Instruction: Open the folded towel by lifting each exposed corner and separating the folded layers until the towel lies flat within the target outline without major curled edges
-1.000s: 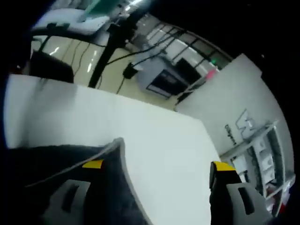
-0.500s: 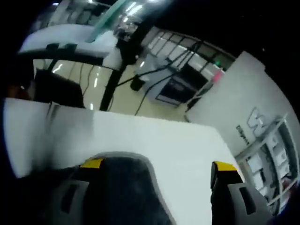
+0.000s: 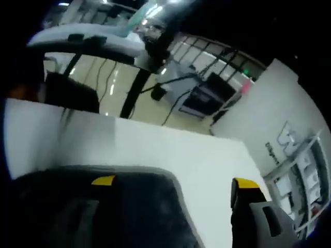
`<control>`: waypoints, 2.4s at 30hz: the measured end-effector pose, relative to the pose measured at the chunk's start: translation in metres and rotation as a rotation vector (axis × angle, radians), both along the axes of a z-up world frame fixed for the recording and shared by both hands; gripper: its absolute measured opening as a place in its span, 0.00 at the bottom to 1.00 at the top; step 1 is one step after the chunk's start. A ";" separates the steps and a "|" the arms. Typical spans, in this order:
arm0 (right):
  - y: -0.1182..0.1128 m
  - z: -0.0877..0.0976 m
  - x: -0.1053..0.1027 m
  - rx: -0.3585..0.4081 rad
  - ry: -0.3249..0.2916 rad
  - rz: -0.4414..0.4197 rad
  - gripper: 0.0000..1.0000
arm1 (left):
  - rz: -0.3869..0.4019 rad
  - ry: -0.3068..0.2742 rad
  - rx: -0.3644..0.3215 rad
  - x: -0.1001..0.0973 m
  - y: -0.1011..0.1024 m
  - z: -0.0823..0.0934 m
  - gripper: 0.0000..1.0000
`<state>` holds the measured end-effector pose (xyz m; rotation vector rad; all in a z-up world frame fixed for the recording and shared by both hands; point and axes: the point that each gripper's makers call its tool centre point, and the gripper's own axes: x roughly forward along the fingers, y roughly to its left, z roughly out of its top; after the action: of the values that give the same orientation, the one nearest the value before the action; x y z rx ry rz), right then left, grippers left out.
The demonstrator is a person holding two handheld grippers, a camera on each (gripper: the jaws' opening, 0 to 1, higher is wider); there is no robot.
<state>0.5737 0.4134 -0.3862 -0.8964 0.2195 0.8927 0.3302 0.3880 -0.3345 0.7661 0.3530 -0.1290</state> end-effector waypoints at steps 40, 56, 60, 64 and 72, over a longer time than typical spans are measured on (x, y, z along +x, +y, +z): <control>-0.431 0.155 -0.064 0.399 -0.267 -0.375 0.98 | 0.162 0.203 0.059 0.000 0.005 -0.055 0.09; -0.567 0.114 -0.123 0.527 -0.219 -0.579 0.99 | 0.290 0.162 0.079 -0.030 0.020 -0.062 0.24; -0.590 0.109 -0.132 0.572 -0.213 -0.610 0.99 | 0.312 0.127 0.011 -0.037 0.024 -0.061 0.26; -0.606 0.095 -0.143 0.591 -0.199 -0.628 0.99 | 0.299 0.100 -0.061 -0.038 0.024 -0.063 0.25; -0.645 0.080 -0.166 0.586 -0.232 -0.667 0.99 | 0.311 0.064 -0.171 -0.055 0.037 -0.055 0.42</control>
<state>0.4074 -0.2318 -0.3067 -0.3260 0.0378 0.1960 0.2755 0.4248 -0.3898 0.5317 0.5106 0.1082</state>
